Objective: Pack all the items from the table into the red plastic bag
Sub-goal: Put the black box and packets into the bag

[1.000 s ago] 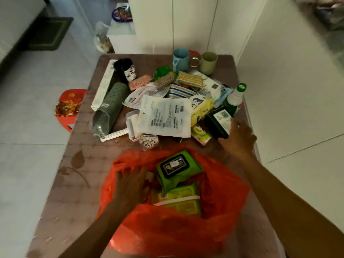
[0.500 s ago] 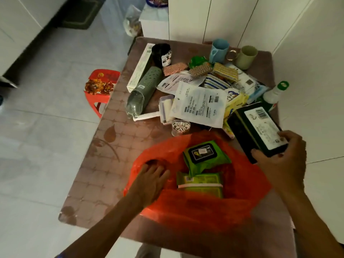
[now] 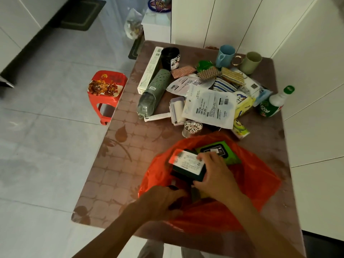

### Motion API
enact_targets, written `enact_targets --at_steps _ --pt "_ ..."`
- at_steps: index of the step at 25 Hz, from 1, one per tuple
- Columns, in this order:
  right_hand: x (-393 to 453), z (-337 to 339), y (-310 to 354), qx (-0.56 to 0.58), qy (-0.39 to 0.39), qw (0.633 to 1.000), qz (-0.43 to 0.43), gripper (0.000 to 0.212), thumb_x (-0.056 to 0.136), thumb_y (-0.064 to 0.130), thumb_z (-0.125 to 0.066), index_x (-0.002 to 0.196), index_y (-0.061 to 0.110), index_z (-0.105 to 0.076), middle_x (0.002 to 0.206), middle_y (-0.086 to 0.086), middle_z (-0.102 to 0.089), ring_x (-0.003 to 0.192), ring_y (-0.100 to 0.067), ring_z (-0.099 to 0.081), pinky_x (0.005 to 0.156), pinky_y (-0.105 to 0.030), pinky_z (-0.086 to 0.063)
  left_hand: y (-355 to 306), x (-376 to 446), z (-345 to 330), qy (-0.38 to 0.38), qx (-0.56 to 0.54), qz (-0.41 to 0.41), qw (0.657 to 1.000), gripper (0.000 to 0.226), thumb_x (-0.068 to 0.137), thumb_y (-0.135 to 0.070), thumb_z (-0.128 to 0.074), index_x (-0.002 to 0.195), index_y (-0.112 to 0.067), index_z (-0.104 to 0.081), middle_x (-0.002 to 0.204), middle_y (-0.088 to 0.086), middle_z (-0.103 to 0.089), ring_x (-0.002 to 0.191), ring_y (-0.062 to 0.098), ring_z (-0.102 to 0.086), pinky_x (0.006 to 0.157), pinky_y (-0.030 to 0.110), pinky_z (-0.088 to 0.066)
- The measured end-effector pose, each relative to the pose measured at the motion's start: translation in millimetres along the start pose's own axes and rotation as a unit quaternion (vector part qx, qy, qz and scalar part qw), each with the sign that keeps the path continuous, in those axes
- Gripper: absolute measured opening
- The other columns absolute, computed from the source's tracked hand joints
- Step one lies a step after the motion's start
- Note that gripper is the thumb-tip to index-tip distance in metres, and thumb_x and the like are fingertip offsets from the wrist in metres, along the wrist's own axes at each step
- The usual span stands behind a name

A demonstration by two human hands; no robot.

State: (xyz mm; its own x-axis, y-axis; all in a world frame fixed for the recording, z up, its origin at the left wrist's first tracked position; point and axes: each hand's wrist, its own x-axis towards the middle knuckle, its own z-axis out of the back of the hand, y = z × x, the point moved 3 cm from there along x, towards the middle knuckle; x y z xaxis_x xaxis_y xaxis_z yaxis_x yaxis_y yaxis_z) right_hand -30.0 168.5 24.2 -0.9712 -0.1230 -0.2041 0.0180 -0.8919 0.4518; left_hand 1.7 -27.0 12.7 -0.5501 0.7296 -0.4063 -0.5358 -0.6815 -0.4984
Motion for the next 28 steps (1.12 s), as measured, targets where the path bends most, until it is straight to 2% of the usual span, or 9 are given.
enact_targets --at_steps 4,6,9,15,18,20,22,24,28 --pt "29.4 -40.3 8.4 0.091 0.079 0.993 0.02 0.062 0.069 0.014 -0.081 0.112 0.029 -0.038 0.128 0.008 -0.036 0.117 -0.019 -0.046 0.067 -0.028 -0.059 18.8 -1.8 18.9 -0.273 0.045 0.133 0.952 0.028 0.084 -0.027 -0.054 0.11 -0.021 -0.061 0.125 0.009 -0.058 0.112 0.026 -0.053 0.089 0.043 -0.05" --pt "25.7 -51.5 -4.6 0.128 0.107 0.986 0.005 0.063 0.07 0.008 -0.081 0.109 0.03 -0.038 0.125 0.008 -0.038 0.115 -0.018 -0.048 0.06 -0.028 -0.061 36.9 5.7 28.2 -0.208 0.078 0.238 0.946 0.034 0.082 -0.031 -0.053 0.115 -0.025 -0.057 0.138 0.011 -0.044 0.126 0.032 -0.039 0.099 0.049 -0.039" --pt "16.6 -58.2 -7.2 0.01 0.075 0.997 -0.017 0.065 0.063 0.024 -0.084 0.103 0.03 -0.033 0.116 0.006 -0.036 0.105 -0.017 -0.048 0.065 -0.029 -0.059 50.0 22.5 34.0 -0.125 0.012 0.279 0.952 0.026 0.082 -0.029 -0.055 0.107 -0.02 -0.055 0.122 0.006 -0.052 0.109 0.026 -0.046 0.088 0.04 -0.042" --pt "3.5 -73.8 5.4 -0.047 0.017 0.997 -0.053 0.058 0.075 0.031 -0.077 0.115 0.024 -0.036 0.132 -0.002 -0.037 0.12 -0.025 -0.046 0.086 -0.035 -0.054 62.4 11.4 72.8 -0.382 -0.036 0.201 0.901 0.04 0.082 -0.007 -0.055 0.122 -0.004 -0.057 0.124 0.015 -0.059 0.099 0.03 -0.06 0.076 0.039 -0.054" --pt "25.1 -70.1 28.9 -0.023 0.098 0.994 -0.031 0.054 0.08 0.04 -0.071 0.121 0.024 -0.04 0.137 -0.002 -0.039 0.119 -0.026 -0.05 0.09 -0.04 -0.052 57.9 11.5 79.3 -0.359 -0.024 0.152 0.921 0.05 0.076 -0.004 -0.068 0.124 -0.008 -0.055 0.127 0.014 -0.057 0.099 0.024 -0.061 0.071 0.024 -0.052" --pt "46.9 -42.6 27.6 0.004 0.127 0.992 -0.012 0.035 0.08 0.047 -0.066 0.107 0.03 -0.051 0.114 0.007 -0.054 0.104 -0.018 -0.06 0.08 -0.035 -0.055 55.0 11.2 79.3 -0.33 -0.01 0.16 0.93 0.044 0.073 -0.008 -0.07 0.116 -0.013 -0.06 0.12 0.011 -0.06 0.093 0.021 -0.058 0.069 0.022 -0.048" --pt "74.4 -0.1 13.5 0.034 0.002 0.999 -0.021 0.021 0.085 0.037 -0.062 0.103 0.032 -0.054 0.1 0.012 -0.057 0.097 -0.013 -0.059 0.078 -0.029 -0.052 54.3 9.7 76.8 -0.324 0.041 0.184 0.927 0.043 0.072 -0.016 -0.072 0.114 -0.018 -0.063 0.126 0.014 -0.058 0.109 0.03 -0.053 0.085 0.039 -0.048" --pt "107.6 26.5 -4.0 0.021 -0.135 0.99 -0.02 0.038 0.087 0.031 -0.061 0.122 0.028 -0.048 0.116 0.004 -0.056 0.104 -0.016 -0.053 0.085 -0.035 -0.048 46.7 15.2 75.4 -0.332 0.082 0.174 0.923 0.048 0.067 -0.022 -0.076 0.114 -0.02 -0.065 0.135 0.017 -0.051 0.126 0.039 -0.041 0.1 0.052 -0.037" --pt "160.0 -2.2 -16.3 0.005 0.05 0.998 -0.043 0.058 0.087 0.036 -0.066 0.138 0.022 -0.041 0.133 -0.006 -0.052 0.117 -0.027 -0.056 0.092 -0.043 -0.051 34.9 46.1 69.7 -0.3 0.104 0.164 0.934 0.06 0.066 -0.017 -0.075 0.123 -0.024 -0.059 0.149 0.02 -0.035 0.138 0.042 -0.026 0.108 0.057 -0.025"
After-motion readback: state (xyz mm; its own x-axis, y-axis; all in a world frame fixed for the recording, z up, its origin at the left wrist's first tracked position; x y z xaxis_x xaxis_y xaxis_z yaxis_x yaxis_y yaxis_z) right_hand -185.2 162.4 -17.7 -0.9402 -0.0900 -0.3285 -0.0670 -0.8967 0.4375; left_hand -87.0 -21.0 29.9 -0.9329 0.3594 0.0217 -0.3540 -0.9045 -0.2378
